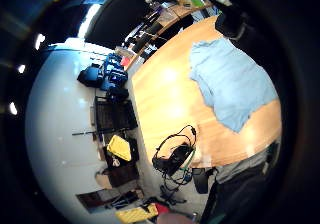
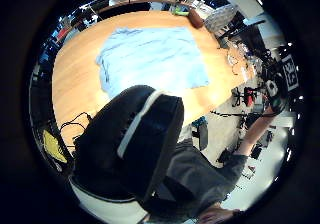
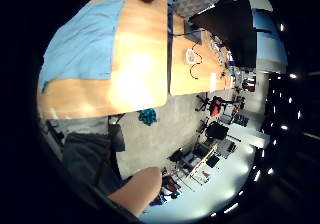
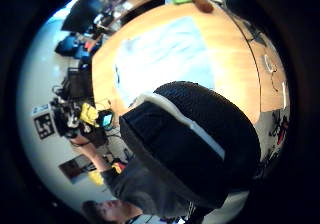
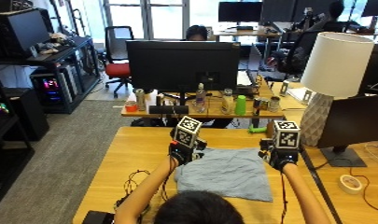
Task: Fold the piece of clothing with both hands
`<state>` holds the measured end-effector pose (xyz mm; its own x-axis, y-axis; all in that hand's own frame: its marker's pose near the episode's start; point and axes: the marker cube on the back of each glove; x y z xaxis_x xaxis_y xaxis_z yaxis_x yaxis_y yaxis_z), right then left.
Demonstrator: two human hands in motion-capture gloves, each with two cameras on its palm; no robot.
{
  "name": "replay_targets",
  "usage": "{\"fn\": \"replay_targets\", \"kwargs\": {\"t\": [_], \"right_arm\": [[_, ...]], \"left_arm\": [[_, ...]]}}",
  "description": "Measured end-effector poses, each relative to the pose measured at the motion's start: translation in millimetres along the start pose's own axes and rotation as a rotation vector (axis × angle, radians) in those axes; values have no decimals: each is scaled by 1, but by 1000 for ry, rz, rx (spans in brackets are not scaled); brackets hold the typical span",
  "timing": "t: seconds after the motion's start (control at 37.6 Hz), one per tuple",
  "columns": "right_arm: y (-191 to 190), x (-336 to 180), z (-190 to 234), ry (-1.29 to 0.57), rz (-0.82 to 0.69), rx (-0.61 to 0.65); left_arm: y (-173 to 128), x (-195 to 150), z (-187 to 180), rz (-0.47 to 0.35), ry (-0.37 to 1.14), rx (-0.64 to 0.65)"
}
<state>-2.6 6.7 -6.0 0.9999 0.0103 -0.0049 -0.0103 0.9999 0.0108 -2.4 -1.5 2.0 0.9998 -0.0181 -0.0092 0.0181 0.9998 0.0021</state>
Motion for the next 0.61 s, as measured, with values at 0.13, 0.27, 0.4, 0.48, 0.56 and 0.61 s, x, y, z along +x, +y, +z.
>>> {"fn": "replay_targets", "kwargs": {"t": [0.13, 0.27, 0.4, 0.48, 0.56, 0.61], "right_arm": [[12, 0, -6, 2, 3, 23], [27, 5, -11, -1, -4, 32], [32, 10, -20, -25, -11, 42], [30, 10, -22, -41, -68, 10], [26, 8, -17, -70, -135, -66], [23, 7, -13, -90, -161, -98]], "left_arm": [[10, -2, -5, -14, 2, 5], [15, -6, -6, -16, 5, 7], [11, -14, -5, -45, 13, 18], [18, -14, -13, -56, 15, -10], [25, -10, -19, -57, 24, -62], [27, -7, -21, -50, 36, -89]]}}
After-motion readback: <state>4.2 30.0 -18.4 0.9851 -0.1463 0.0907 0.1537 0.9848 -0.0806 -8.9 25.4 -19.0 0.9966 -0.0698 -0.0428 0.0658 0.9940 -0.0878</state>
